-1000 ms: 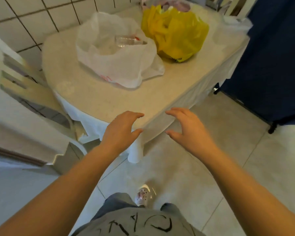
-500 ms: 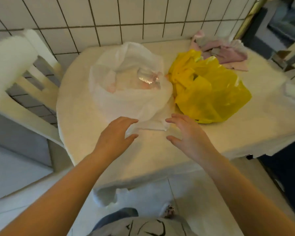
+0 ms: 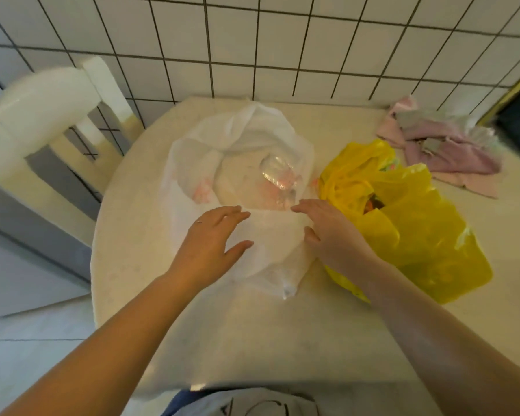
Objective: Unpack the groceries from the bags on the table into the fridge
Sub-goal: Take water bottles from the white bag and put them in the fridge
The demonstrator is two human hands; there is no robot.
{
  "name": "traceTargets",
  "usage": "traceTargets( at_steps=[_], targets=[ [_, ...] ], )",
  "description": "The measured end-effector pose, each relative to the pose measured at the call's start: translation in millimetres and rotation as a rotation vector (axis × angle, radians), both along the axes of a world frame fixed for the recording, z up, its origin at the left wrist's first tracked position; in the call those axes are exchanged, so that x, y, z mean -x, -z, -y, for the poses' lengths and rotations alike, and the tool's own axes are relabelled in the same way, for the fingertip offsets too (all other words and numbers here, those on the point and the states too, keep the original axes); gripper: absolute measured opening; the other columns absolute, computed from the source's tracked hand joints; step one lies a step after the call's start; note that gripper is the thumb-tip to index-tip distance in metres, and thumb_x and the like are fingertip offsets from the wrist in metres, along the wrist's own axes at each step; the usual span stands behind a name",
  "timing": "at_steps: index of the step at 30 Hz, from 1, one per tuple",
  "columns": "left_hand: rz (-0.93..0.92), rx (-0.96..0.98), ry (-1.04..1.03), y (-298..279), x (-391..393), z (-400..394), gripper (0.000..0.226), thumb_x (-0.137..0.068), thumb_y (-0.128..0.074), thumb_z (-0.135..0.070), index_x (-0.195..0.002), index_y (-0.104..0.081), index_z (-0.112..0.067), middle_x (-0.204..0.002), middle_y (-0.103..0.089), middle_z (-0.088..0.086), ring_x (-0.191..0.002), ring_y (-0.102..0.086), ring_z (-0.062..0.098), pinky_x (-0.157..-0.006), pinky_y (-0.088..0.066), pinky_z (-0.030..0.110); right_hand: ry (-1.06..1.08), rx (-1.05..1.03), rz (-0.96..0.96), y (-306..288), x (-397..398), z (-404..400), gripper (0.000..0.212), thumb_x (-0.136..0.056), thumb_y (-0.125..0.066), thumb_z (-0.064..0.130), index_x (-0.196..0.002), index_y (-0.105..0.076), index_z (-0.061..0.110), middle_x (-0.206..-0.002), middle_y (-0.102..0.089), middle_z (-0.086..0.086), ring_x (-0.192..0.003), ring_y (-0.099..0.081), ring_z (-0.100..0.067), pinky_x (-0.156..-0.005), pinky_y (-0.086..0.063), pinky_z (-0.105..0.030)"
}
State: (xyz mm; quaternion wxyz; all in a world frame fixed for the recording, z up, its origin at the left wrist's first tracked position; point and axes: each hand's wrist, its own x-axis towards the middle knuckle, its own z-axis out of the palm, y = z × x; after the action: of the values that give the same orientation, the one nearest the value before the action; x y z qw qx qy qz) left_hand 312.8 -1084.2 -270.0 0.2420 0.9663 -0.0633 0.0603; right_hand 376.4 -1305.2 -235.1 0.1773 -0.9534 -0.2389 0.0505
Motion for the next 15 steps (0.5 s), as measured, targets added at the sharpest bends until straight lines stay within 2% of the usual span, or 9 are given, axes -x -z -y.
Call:
traceTargets(
  at_steps=[4, 8, 11, 13, 15],
  targets=[
    [0.001, -0.120, 0.133, 9.1, -44.3, 4.6, 0.072, -0.085, -0.035, -0.067, -0.140, -0.040, -0.022, -0.146, -0.040, 0.004, -0.134, -0.037, 0.022, -0.111, -0.022, 0.046, -0.011, 0.023, -0.008, 2.1, -25.5, -1.4, 0.046, -0.090, -0.043, 0.006, -0.134, -0.045, 0.020, -0.143, -0.042, 0.002, -0.132, -0.036, -0.017, -0.105, -0.030, -0.027],
    [-0.198, -0.355, 0.207, 20.5, -73.0, 5.9, 0.089, -0.076, -0.010, -0.080, -0.149, -0.013, -0.029, -0.154, -0.024, 0.001, -0.140, -0.025, 0.019, -0.115, -0.005, 0.051, -0.183, 0.161, -0.028, 13.1, -48.2, -13.0, 0.047, -0.094, -0.041, 0.012, -0.140, -0.038, 0.022, -0.148, -0.036, 0.003, -0.137, -0.029, -0.015, -0.112, -0.023, -0.029],
    [-0.301, -0.383, 0.252, 26.0, -75.8, 13.3, 0.081, -0.081, -0.015, -0.077, -0.148, -0.006, -0.033, -0.146, -0.040, -0.004, -0.132, -0.039, 0.018, -0.114, 0.004, 0.054, -0.332, 0.317, -0.022, 24.7, -61.1, -19.3, 0.048, -0.096, -0.038, 0.019, -0.144, -0.031, 0.022, -0.149, -0.034, 0.003, -0.140, -0.025, -0.013, -0.116, -0.008, -0.031],
    [-0.303, -0.402, 0.289, 27.5, -69.7, 19.2, 0.078, -0.084, -0.016, -0.074, -0.148, -0.008, -0.032, -0.139, -0.049, -0.003, -0.126, -0.046, 0.019, -0.113, 0.007, 0.053, -0.407, 0.425, -0.025, 28.6, -64.5, -19.2, 0.048, -0.097, -0.034, 0.025, -0.145, -0.028, 0.023, -0.148, -0.037, 0.005, -0.137, -0.030, -0.011, -0.118, -0.004, -0.036],
    [-0.294, -0.428, 0.342, 27.4, -60.1, 24.0, 0.077, -0.084, -0.013, -0.071, -0.148, -0.014, -0.029, -0.138, -0.049, -0.002, -0.125, -0.047, 0.018, -0.114, 0.008, 0.052, -0.428, 0.508, -0.043, 29.9, -62.7, -16.5, 0.047, -0.098, -0.029, 0.030, -0.145, -0.028, 0.026, -0.142, -0.047, 0.005, -0.131, -0.041, -0.011, -0.118, 0.000, -0.039]
  ],
)
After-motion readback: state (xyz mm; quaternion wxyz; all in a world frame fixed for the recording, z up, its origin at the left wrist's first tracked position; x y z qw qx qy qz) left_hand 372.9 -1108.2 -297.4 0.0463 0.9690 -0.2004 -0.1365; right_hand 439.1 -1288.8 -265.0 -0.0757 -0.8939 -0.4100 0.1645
